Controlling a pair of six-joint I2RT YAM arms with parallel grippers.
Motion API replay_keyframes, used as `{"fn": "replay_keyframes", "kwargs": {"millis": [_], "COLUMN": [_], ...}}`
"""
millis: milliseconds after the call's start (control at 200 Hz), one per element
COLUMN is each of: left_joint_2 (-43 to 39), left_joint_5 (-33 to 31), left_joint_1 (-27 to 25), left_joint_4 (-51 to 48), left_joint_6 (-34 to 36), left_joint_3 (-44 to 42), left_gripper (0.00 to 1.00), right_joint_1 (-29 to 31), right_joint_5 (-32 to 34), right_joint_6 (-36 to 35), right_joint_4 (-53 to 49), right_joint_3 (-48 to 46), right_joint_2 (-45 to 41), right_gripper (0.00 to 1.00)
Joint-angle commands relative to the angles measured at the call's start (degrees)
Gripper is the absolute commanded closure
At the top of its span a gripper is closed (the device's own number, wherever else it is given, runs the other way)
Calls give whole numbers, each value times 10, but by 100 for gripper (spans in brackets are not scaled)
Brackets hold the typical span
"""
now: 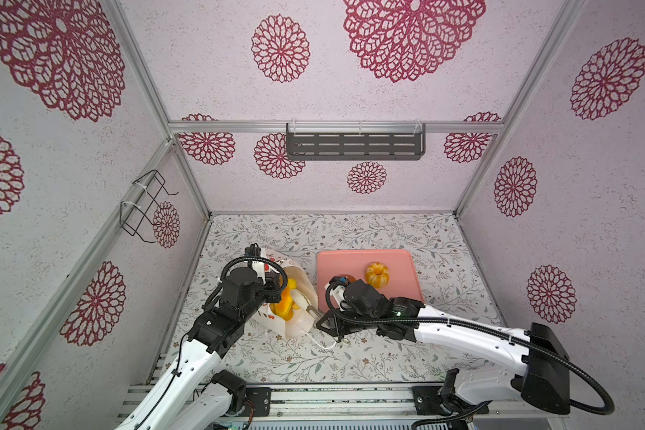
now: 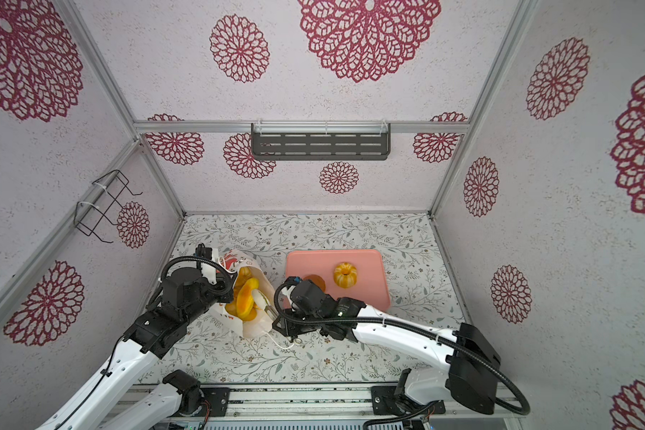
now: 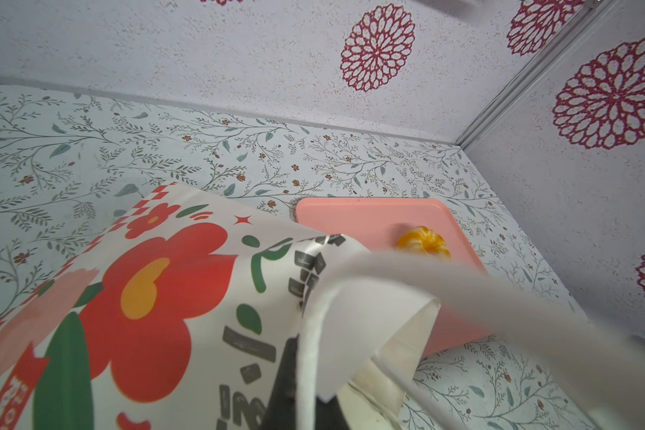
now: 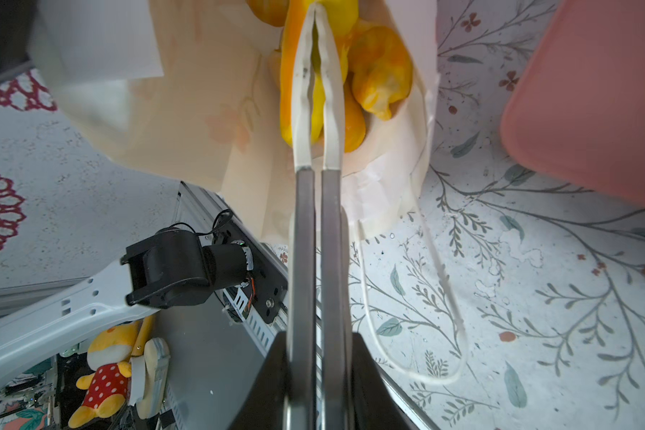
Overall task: Take the fake bread out of the paper bag
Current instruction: 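Close the right gripper on a yellow elongated bread inside the bag, then lift the yellow bread out of the bag and carry it over the tray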
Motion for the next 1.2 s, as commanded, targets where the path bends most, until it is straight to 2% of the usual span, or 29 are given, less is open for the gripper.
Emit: {"fn": "replay_keyframes", "kwargs": {"millis": [0, 195, 365, 625, 946, 1191], "left_joint_2": [-4, 5, 10, 25, 21, 8], "left_joint_5": [-35, -52, -94, -96, -90, -94], "left_joint_1": [-3, -3, -3, -3, -3, -3], "left_joint_4": [17, 15, -3, 2, 4, -4], "left_joint_6": [-13, -30, -45, -38, -48, -43], "left_joint_3": [11, 12, 22, 36, 28, 23], "left_gripper": [100, 100, 100, 100, 100, 100], "right_joint_1": [2, 1, 1, -4, -74, -132], "right_joint_5": [37, 71, 92, 175, 227, 316], "right_joint_6": [-24, -41, -50, -53, -70, -131], "right_joint_4": [2, -35, -88, -237, -362, -493], "right_joint_3": [-1, 0, 13, 44, 77, 106], "right_joint_2": [-58, -100, -131, -215, -271, -222], "right_gripper": [100, 100, 100, 100, 100, 100]}}
